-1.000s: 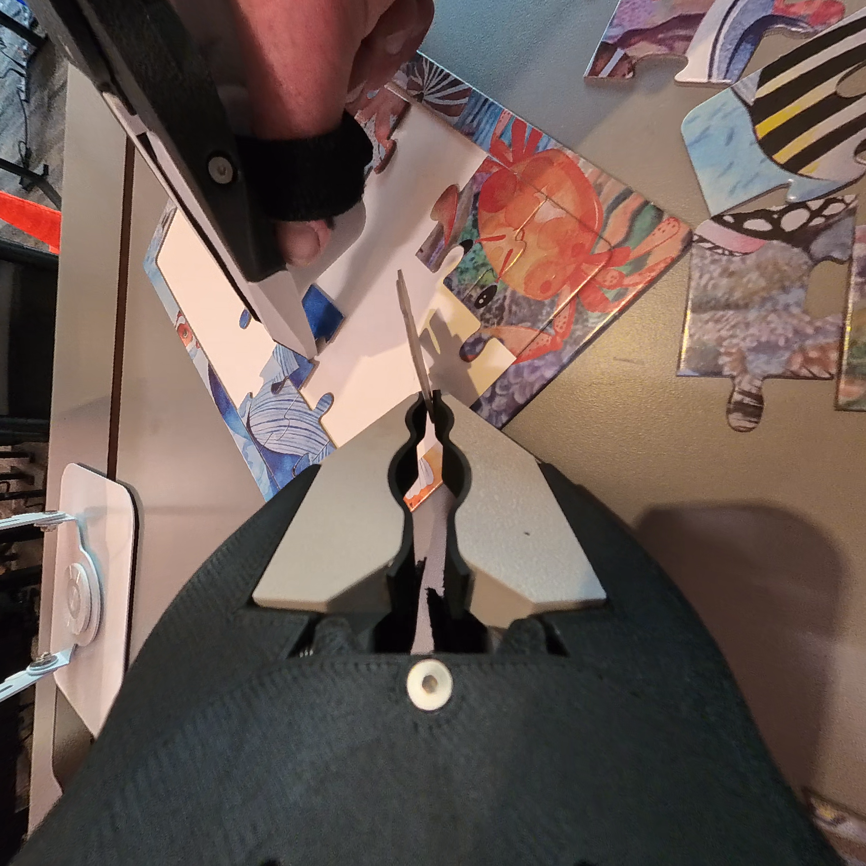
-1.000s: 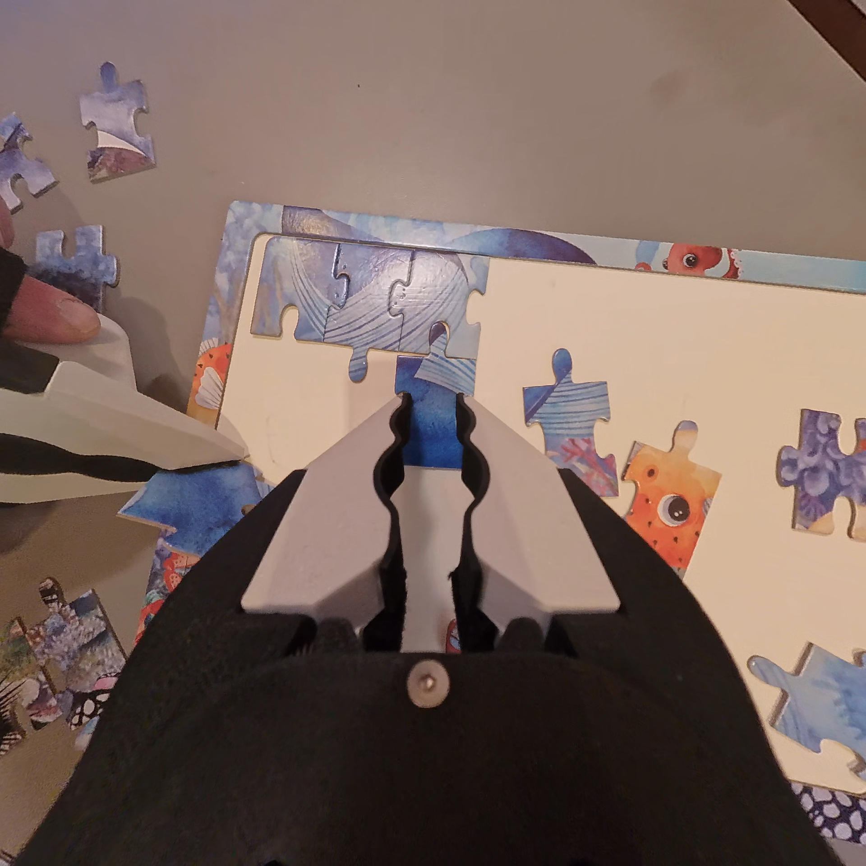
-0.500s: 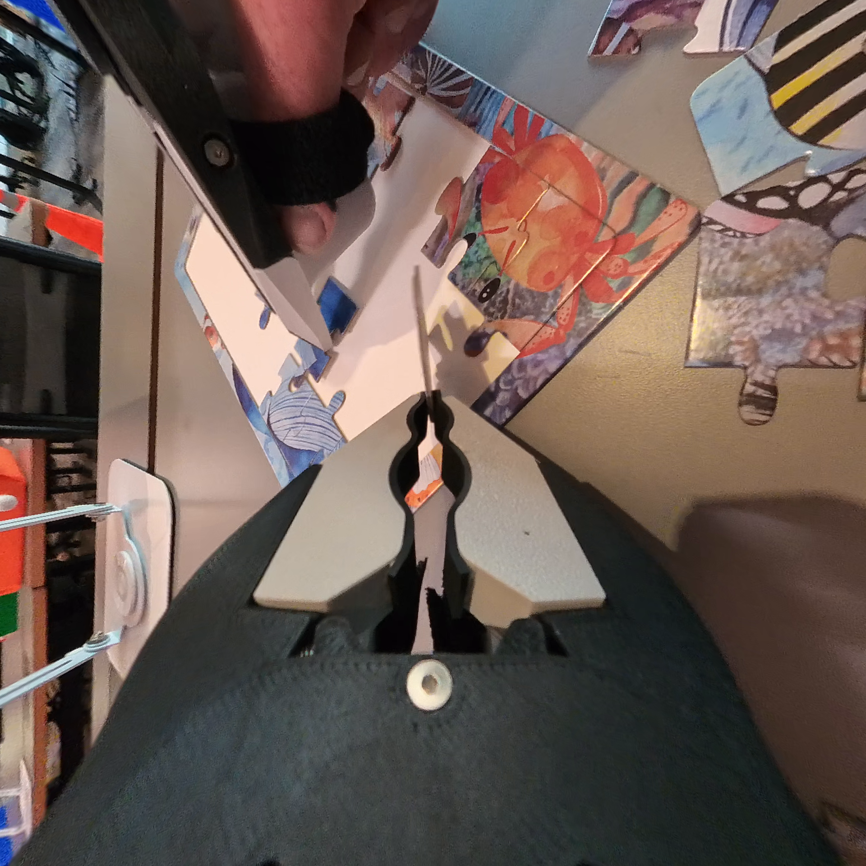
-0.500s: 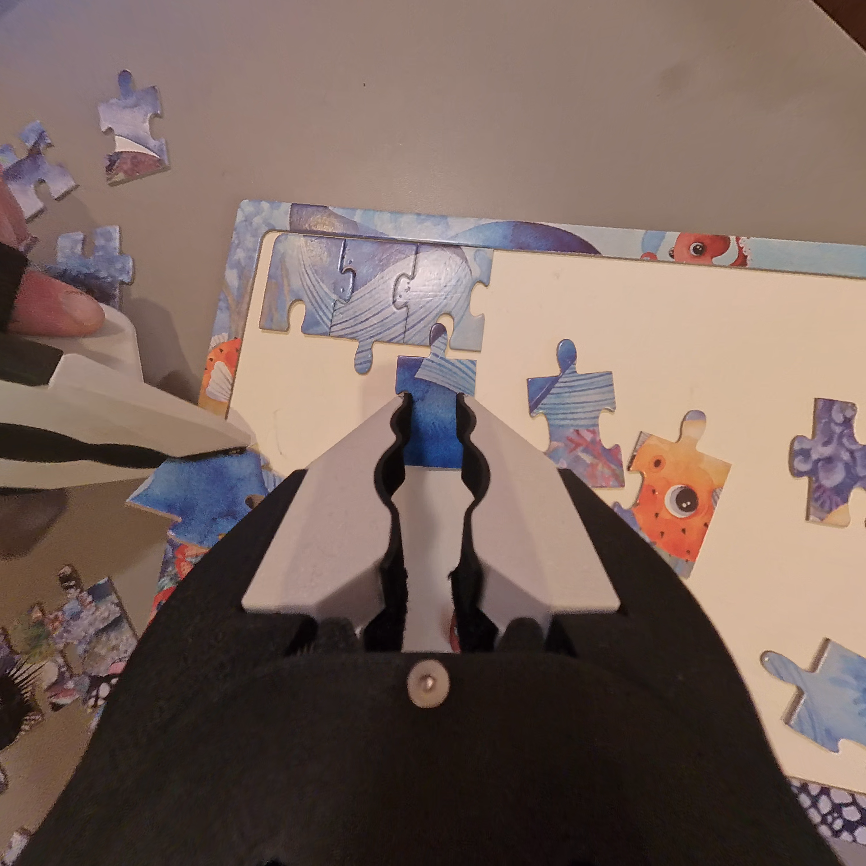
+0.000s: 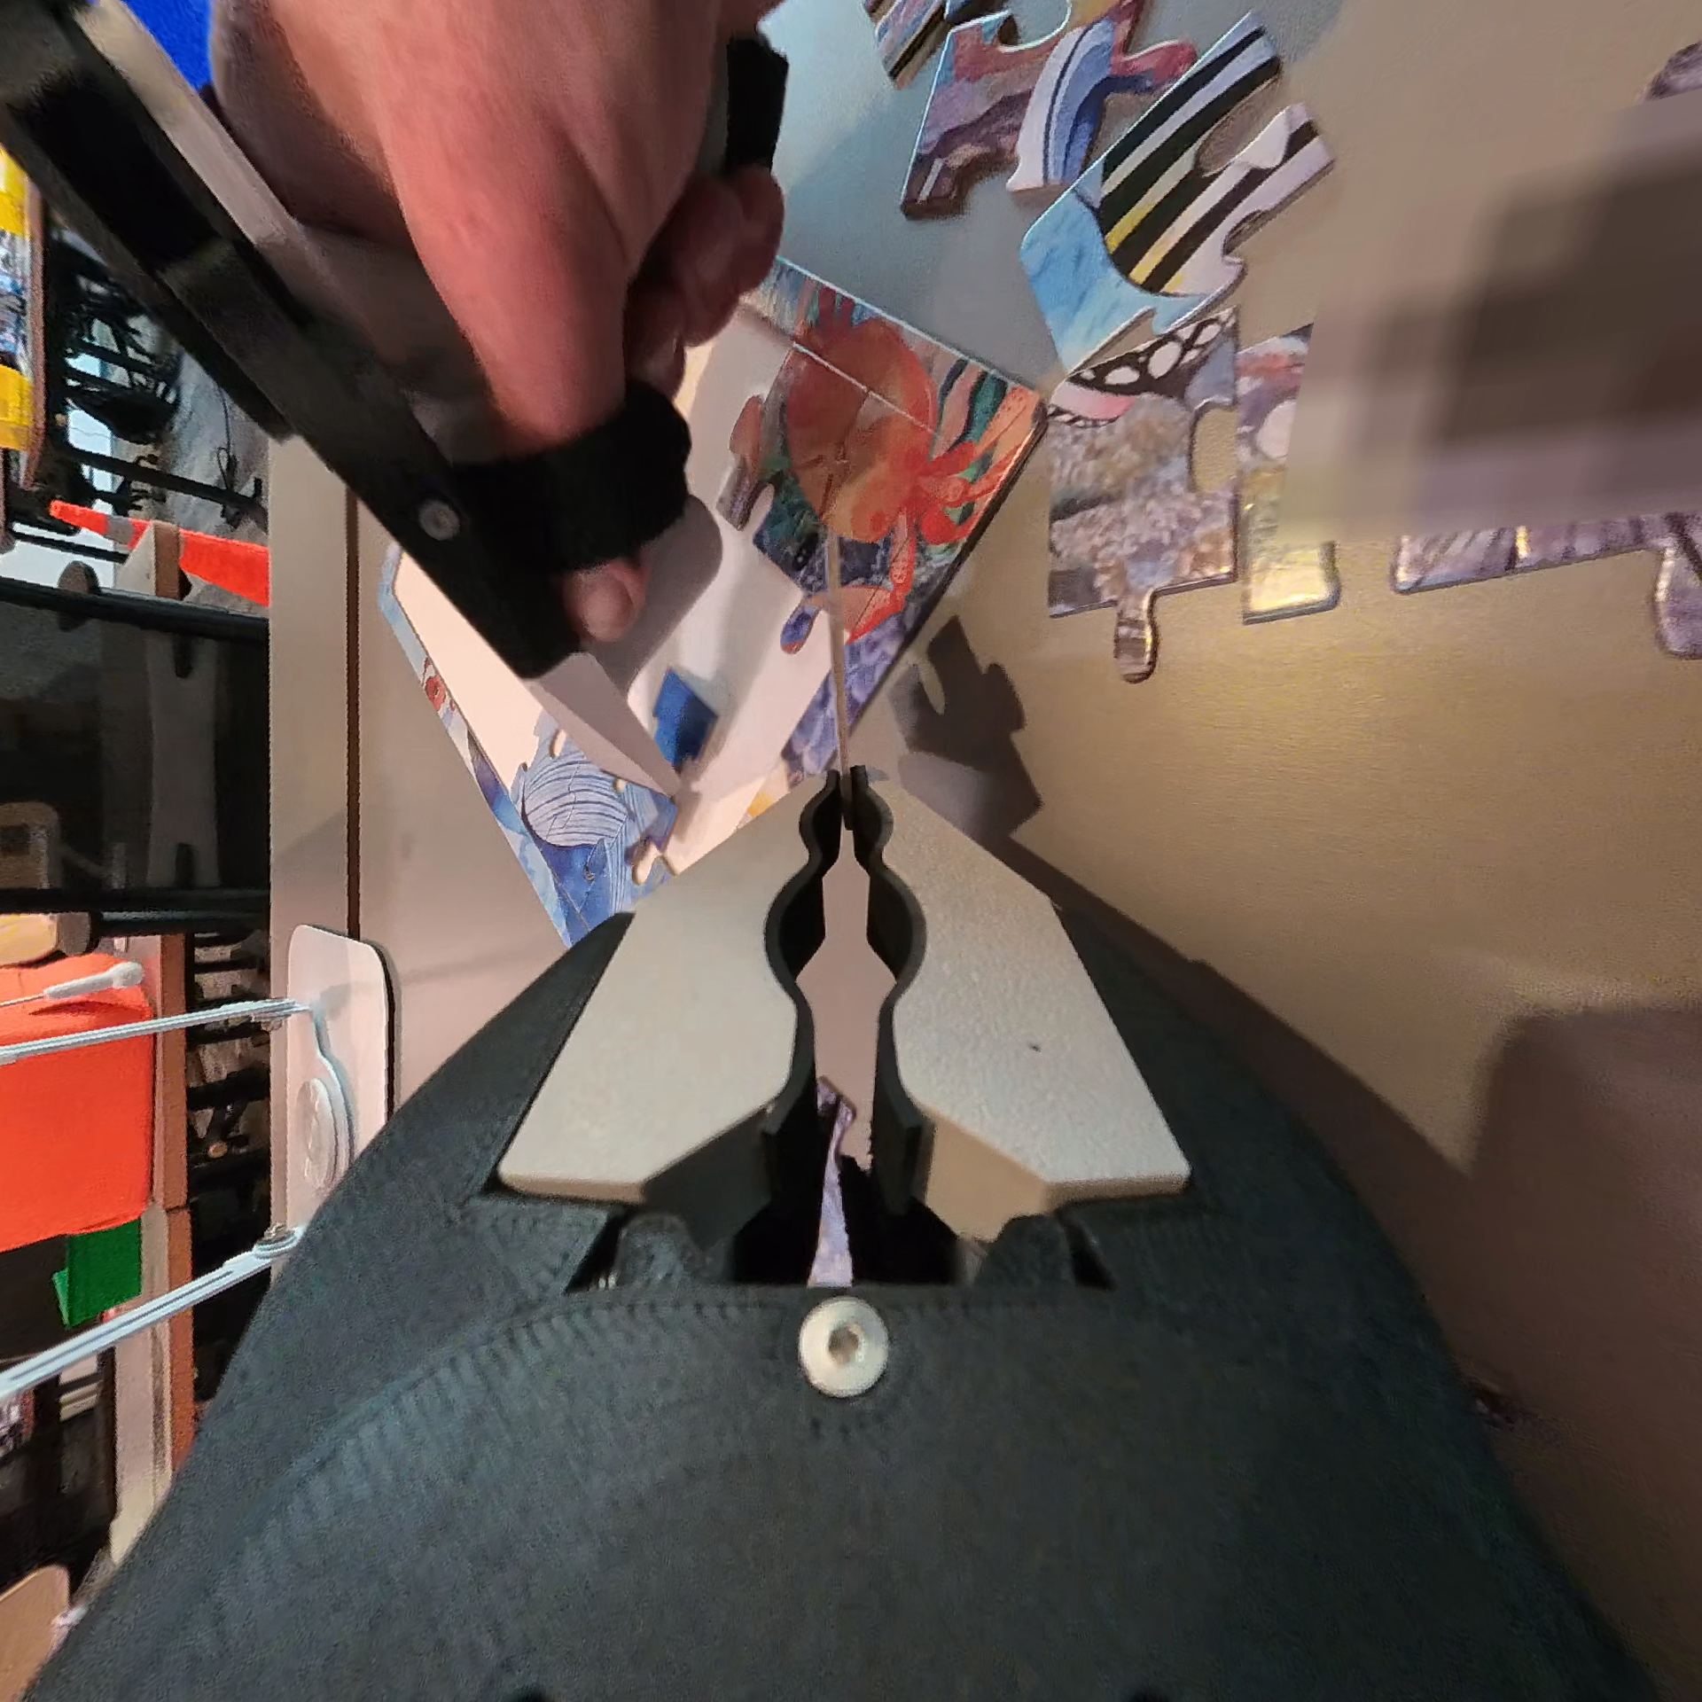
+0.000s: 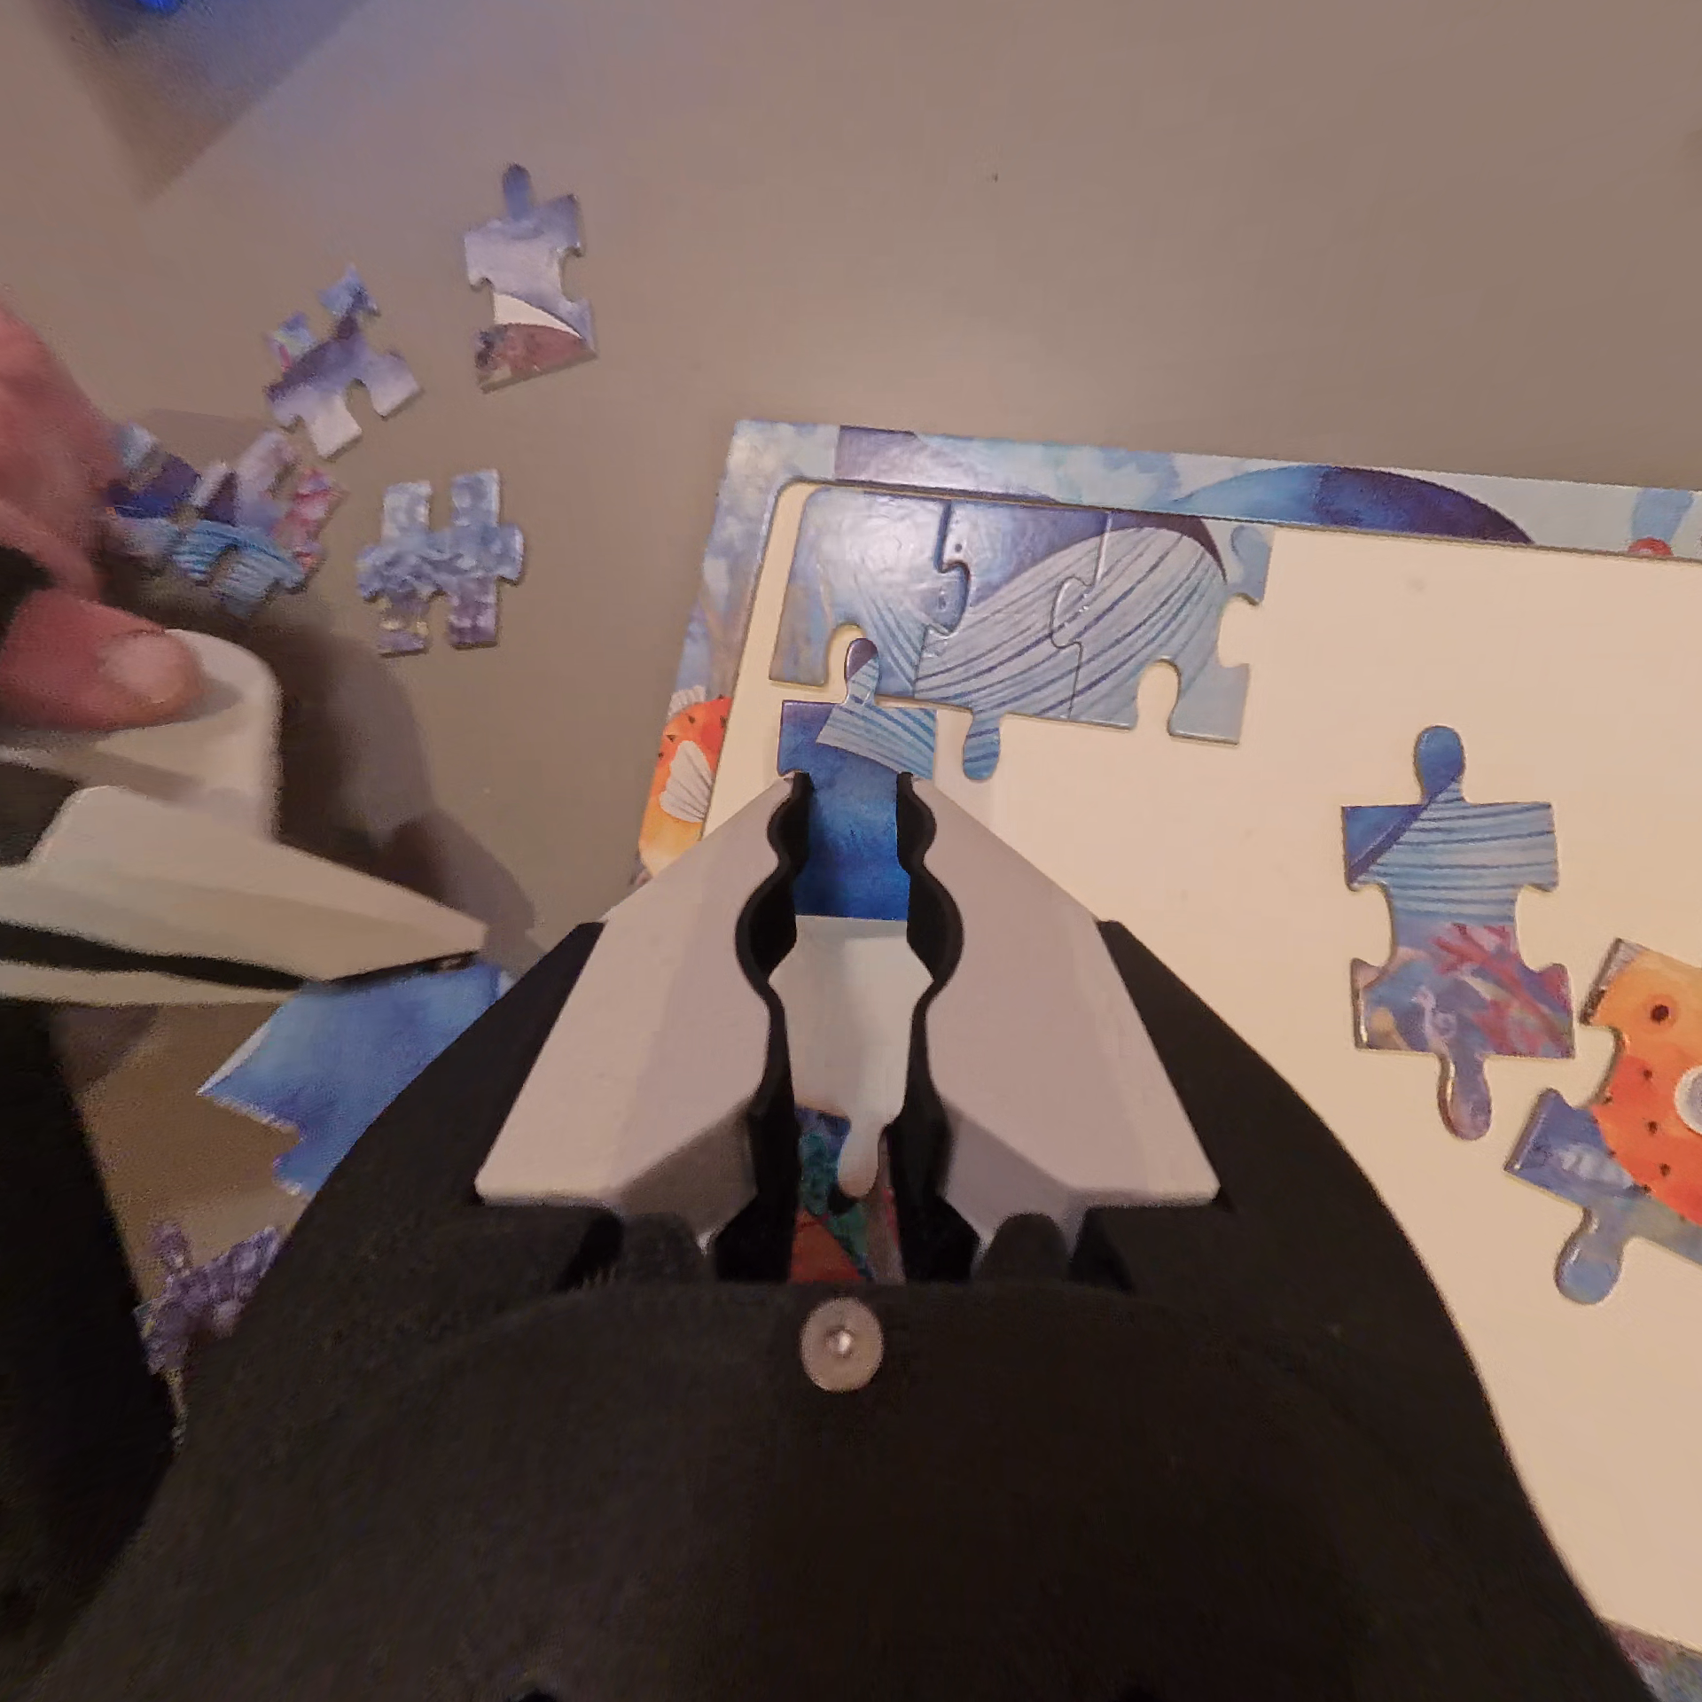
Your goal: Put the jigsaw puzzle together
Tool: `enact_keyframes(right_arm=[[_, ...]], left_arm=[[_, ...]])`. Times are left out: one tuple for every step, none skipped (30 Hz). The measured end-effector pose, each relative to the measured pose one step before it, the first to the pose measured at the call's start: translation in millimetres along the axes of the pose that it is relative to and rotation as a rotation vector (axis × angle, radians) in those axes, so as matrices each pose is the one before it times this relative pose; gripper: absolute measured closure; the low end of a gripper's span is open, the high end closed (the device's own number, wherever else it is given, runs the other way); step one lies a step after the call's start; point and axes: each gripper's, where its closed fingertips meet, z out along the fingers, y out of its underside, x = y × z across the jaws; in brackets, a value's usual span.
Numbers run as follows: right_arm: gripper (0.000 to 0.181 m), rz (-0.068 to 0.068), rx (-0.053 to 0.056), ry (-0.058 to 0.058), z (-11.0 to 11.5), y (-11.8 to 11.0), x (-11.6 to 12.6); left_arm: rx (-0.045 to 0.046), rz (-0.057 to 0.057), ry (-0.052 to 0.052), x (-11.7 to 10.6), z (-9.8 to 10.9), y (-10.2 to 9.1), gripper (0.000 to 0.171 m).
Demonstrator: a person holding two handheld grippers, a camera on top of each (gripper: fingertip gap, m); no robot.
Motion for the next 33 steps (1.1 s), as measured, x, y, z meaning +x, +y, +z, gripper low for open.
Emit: enact_keyframes(right_arm=[[0.165, 0.0064, -0.0014, 0.0103, 2.23, 0.46, 0.16], [0.165, 0.0122, 0.0104, 0.0027, 0.79, -1.31, -0.75], [0.165, 0.0062, 0.0006, 0.0051, 0.63, -0.16, -0.81], [0.165, -0.0002, 0.0009, 0.0056, 0.41, -0.13, -1.16], [0.165, 0.0012, 0.0002, 0.0034, 0.36, -0.13, -1.27], [0.165, 0.0038, 0.0031, 0.0021, 0.21, -0.53, -1.28], [0.165, 0.0032, 0.0017, 0.0034, 0.49, -0.31, -1.04], [0.165, -0.0014, -0.0034, 0.0099, 0.94, 0.26, -0.05], [0.165, -0.0034, 0.0001, 0.0127, 0.69, -0.72, 0.30], [0.165, -0.0024, -0.0043, 0.0107, 0.41, -0.46, -0.19], [0.165, -0.0057, -0.0050, 0.0138, 0.41, -0.26, 0.28], [0.164, -0.0091, -0.0032, 0.0158, 0.37, 0.03, 0.45], [0.164, -0.0051, 0.0011, 0.0095, 0.19, -0.46, -0.08], [0.161, 0.0010, 0.0050, 0.0004, -0.40, -0.72, -1.00], [0.157, 0.0028, 0.0046, -0.0039, -0.82, -0.68, -1.57], [0.154, -0.0008, 0.0004, -0.0012, -0.98, -0.09, -1.01], [0.154, -0.0022, 0.0045, 0.0045, -1.48, -0.70, 0.19], [0.156, -0.0030, 0.0105, -0.0015, -1.85, -1.57, -0.44], [0.159, -0.0017, 0.0068, -0.0042, -1.80, -1.04, -0.51], [0.163, -0.0020, 0.0039, -0.0068, -1.60, -0.89, -0.42], [0.170, -0.0032, 0.0078, -0.0059, -1.45, -1.67, 0.06], [0.172, -0.0016, 0.0030, 0.0000, -0.89, -1.03, 1.15], [0.173, -0.0052, -0.0070, -0.0071, -0.02, 0.18, -0.06], [0.177, -0.0086, -0.0070, -0.0096, 0.54, 0.00, -1.12], [0.178, -0.0079, -0.0064, -0.0041, 0.87, -0.18, -0.91], [0.179, -0.0085, -0.0050, -0.0063, 1.17, -0.59, -1.45], [0.181, -0.0084, 0.0001, -0.0062, 1.48, -1.39, -1.59], [0.181, -0.0079, 0.0019, -0.0033, 2.01, -1.51, -1.13], [0.181, -0.0071, -0.0067, 0.0016, 3.49, 0.14, -0.18], [0.181, -0.0081, -0.0167, 0.0086, 4.98, 2.66, 1.40], [0.181, -0.0041, -0.0113, 0.0064, 3.67, 1.72, 1.48], [0.181, 0.0095, -0.0050, -0.0045, -0.07, -0.73, 0.33], [0.181, -0.0001, 0.0000, -0.0139, -1.52, -2.41, -1.40]], left_arm=[[0.00633, -0.0021, 0.0043, 0.93, -0.53, -0.84, 0.171], [0.00541, -0.0014, 0.0036, 0.65, -0.14, -0.51, 0.171], [0.00293, -0.0005, 0.0037, 0.54, 0.20, 0.08, 0.171], [0.00249, 0.0001, 0.0051, 0.97, 0.26, 0.07, 0.171], [0.00537, 0.0006, 0.0051, 1.16, -0.03, -0.58, 0.171], [0.00450, 0.0009, 0.0048, 1.32, -0.17, -0.66, 0.171], [0.00174, 0.0023, 0.0042, 1.20, -0.17, -0.64, 0.171], [0.00122, 0.0027, 0.0032, 1.04, -0.25, -0.73, 0.171], [0.00152, 0.0003, 0.0030, 0.82, -0.23, -0.74, 0.171], [0.00121, -0.0009, 0.0036, 0.76, -0.23, -0.42, 0.171], [-0.00004, -0.0006, 0.0023, 0.55, -0.20, -0.16, 0.171], [0.00058, -0.0006, 0.0020, 0.38, -0.35, -0.25, 0.171], [0.00229, -0.0009, 0.0004, 0.04, -0.61, -0.63, 0.171], [0.00149, -0.0009, -0.0011, -0.28, -0.85, -0.53, 0.171], [0.00165, -0.0003, -0.0015, -0.38, -0.84, -0.55, 0.171], [0.00219, -0.0012, -0.0010, -0.33, -0.70, -0.67, 0.171], [0.00194, -0.0015, -0.0001, -0.21, -0.61, -0.55, 0.171], [0.00065, -0.0007, 0.0010, 0.12, -0.37, -0.27, 0.171], [0.00102, 0.0008, 0.0003, 0.25, -0.17, -0.35, 0.171], [-0.00050, 0.0007, 0.0003, 0.22, -0.05, -0.21, 0.171], [-0.00073, 0.0000, 0.0012, 0.33, -0.07, -0.30, 0.171], [0.00157, -0.0002, 0.0020, 0.47, -0.03, -0.47, 0.171], [0.00096, -0.0002, 0.0024, 0.58, 0.06, -0.42, 0.171], [0.00006, 0.0001, 0.0011, 0.34, 0.15, -0.04, 0.171], [0.00007, -0.0006, 0.0001, -0.04, 0.17, -0.13, 0.171], [0.00117, -0.0009, 0.0005, -0.01, 0.12, -0.25, 0.171], [0.00065, -0.0011, 0.0018, 0.25, 0.15, -0.13, 0.171], [-0.00078, -0.0005, 0.0013, 0.22, 0.41, 0.09, 0.171], [-0.00102, 0.0002, 0.0008, 0.23, 0.36, 0.21, 0.171], [-0.00014, -0.0006, 0.0022, 0.34, 0.40, 0.08, 0.171], [0.00049, -0.0007, 0.0024, 0.53, 0.47, -0.01, 0.171], [0.00030, 0.0000, 0.0012, 0.28, 0.22, -0.03, 0.171], [0.00015, 0.0004, 0.0009, 0.21, 0.15, 0.07, 0.171]])
